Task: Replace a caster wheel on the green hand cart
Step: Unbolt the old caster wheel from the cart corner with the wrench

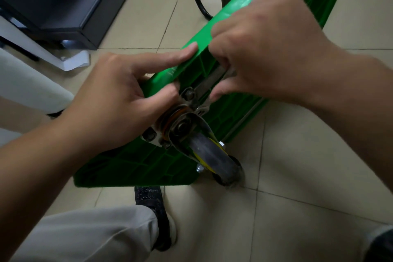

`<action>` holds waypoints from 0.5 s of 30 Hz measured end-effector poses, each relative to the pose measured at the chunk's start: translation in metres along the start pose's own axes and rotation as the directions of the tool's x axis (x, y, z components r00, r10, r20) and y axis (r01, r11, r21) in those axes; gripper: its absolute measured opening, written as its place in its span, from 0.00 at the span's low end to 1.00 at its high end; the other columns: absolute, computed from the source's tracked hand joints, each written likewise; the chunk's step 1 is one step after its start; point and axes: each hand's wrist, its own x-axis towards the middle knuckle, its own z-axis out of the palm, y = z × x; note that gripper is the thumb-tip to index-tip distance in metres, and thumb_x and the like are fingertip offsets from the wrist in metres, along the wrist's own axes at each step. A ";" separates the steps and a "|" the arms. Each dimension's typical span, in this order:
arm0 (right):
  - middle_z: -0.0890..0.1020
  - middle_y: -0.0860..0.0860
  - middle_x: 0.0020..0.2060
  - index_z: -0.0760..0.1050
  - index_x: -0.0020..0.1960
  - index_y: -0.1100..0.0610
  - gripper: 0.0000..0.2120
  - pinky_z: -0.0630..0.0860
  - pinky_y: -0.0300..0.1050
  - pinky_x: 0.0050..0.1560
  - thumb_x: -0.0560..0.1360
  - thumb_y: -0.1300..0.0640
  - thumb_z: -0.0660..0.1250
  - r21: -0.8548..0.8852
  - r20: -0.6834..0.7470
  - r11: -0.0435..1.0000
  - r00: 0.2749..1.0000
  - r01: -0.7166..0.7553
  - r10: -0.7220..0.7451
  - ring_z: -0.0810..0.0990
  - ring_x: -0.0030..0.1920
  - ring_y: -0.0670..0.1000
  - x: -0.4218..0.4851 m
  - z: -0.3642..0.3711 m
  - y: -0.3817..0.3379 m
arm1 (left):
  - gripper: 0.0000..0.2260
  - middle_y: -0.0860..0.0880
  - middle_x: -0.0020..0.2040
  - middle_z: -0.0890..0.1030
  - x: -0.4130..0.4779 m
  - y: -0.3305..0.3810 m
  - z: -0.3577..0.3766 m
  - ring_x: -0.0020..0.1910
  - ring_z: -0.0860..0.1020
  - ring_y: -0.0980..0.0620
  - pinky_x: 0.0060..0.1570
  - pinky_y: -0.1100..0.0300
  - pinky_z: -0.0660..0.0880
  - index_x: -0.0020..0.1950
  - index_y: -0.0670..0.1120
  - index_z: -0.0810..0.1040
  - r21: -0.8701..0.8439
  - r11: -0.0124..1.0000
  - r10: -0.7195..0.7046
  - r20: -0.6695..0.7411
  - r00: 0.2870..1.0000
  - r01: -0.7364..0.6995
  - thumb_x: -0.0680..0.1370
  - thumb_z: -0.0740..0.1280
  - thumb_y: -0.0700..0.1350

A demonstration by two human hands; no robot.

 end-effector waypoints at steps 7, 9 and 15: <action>0.71 0.46 0.32 0.64 0.35 0.50 0.28 0.55 0.40 0.33 0.66 0.28 0.71 0.198 -0.113 0.974 0.985 -0.107 0.131 0.68 0.29 0.51 -0.035 0.021 0.000 | 0.21 0.59 0.50 0.87 -0.001 -0.005 -0.005 0.26 0.81 0.48 0.26 0.52 0.79 0.70 0.69 0.76 0.027 0.999 -0.018 -0.004 1.000 0.018 0.80 0.71 0.51; 0.71 0.44 0.29 0.65 0.32 0.50 0.30 0.58 0.39 0.30 0.65 0.26 0.72 0.439 -0.143 0.871 0.940 -0.220 0.310 0.70 0.27 0.50 -0.056 0.047 0.000 | 0.21 0.61 0.50 0.86 -0.001 -0.004 -0.005 0.27 0.81 0.43 0.24 0.52 0.78 0.70 0.70 0.75 0.038 0.999 -0.025 0.001 1.000 0.025 0.80 0.71 0.51; 0.75 0.52 0.26 0.73 0.31 0.55 0.30 0.71 0.41 0.33 0.62 0.30 0.79 0.958 0.237 -0.086 0.585 -0.273 0.776 0.80 0.30 0.54 -0.085 0.128 -0.048 | 0.22 0.62 0.59 0.83 0.001 -0.004 -0.004 0.51 0.86 0.39 0.48 0.38 0.84 0.70 0.71 0.74 -0.001 0.999 -0.037 0.030 0.999 0.037 0.76 0.68 0.55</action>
